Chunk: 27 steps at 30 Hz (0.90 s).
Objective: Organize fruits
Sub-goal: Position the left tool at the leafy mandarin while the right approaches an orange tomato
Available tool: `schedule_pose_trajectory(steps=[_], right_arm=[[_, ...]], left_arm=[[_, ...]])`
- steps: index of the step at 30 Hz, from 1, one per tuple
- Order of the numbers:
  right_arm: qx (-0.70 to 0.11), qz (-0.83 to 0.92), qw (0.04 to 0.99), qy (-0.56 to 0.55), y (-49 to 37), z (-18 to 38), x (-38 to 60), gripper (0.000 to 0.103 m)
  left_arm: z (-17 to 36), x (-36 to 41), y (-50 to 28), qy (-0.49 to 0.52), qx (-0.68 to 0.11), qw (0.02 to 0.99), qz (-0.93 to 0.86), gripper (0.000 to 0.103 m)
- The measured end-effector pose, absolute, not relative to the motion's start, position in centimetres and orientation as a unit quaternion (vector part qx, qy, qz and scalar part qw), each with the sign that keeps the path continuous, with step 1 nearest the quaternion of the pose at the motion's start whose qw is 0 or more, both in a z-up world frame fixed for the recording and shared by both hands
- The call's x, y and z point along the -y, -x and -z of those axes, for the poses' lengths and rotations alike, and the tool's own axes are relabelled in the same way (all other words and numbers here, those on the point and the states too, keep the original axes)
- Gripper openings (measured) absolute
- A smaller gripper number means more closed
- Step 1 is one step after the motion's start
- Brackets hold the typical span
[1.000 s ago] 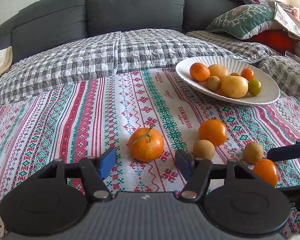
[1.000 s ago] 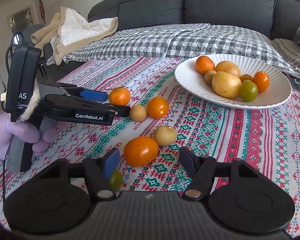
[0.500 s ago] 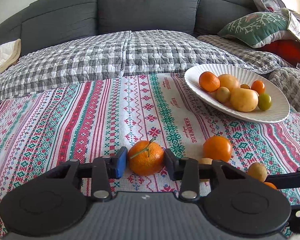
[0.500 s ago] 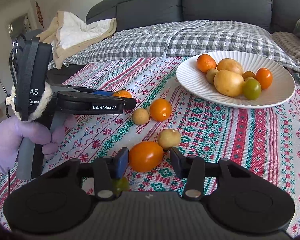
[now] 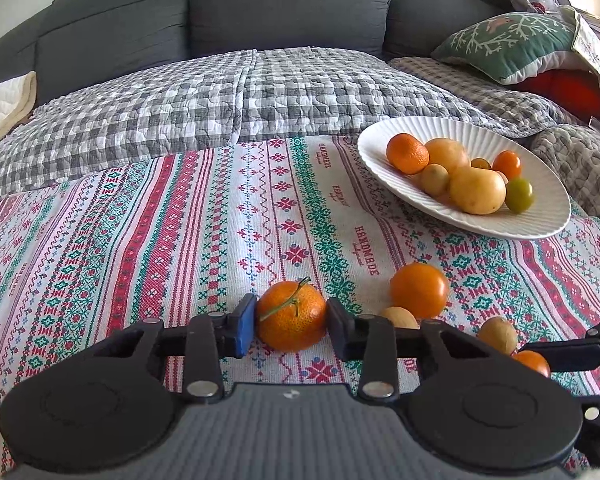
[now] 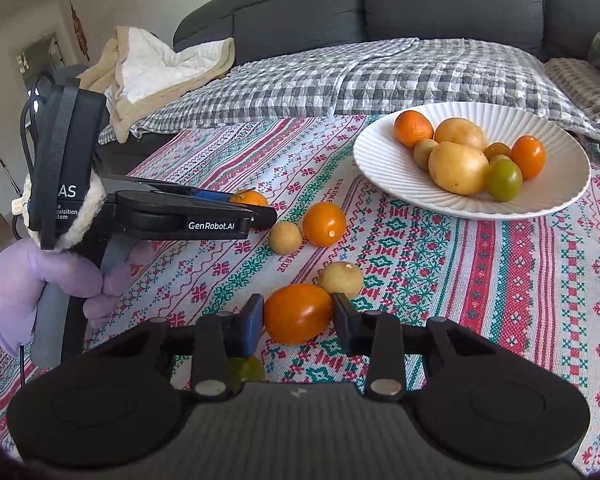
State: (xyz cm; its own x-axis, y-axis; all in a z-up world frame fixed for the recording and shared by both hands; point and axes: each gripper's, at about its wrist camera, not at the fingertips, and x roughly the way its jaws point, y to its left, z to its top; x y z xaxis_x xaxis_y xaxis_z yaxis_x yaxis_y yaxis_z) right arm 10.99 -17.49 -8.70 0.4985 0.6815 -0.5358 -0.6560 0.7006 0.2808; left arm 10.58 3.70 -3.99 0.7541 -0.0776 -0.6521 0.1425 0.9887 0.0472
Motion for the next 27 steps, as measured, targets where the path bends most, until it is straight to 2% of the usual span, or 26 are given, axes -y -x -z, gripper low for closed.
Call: schedule_pose_trajectory(steps=[27], right_arm=[[-0.268,-0.317,0.908,-0.054,-11.9,5.2,25.0,0.034]], left_arm=[[-0.4,-1.7,-7.2,-0.007,-0.328,0.936,0.124,0.030]])
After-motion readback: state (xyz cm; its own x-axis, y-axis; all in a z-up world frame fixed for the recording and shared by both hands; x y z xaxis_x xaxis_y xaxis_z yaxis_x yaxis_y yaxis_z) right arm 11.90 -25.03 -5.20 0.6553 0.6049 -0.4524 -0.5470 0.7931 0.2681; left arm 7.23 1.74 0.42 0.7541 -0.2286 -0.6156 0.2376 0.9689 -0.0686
